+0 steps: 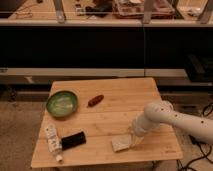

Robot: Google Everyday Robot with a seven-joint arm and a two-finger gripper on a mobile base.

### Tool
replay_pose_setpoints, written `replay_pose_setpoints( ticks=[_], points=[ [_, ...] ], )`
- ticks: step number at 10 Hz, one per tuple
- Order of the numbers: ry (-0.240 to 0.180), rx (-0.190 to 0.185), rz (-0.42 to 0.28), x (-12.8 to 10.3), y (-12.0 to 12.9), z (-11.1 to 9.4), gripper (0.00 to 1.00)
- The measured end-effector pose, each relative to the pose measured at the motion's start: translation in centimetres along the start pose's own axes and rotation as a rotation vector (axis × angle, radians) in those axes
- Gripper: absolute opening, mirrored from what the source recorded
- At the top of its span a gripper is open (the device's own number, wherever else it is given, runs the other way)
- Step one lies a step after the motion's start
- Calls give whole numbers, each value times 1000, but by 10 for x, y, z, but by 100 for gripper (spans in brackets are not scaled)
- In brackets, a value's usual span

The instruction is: Wipe the white sponge on the table

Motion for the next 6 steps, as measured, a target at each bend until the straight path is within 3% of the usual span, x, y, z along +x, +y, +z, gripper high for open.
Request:
replay_pose_setpoints(
  ticks=[3, 6],
  points=[
    [25, 48, 49, 17, -41, -10, 5],
    [12, 42, 46, 7, -74, 4, 5]
  ],
)
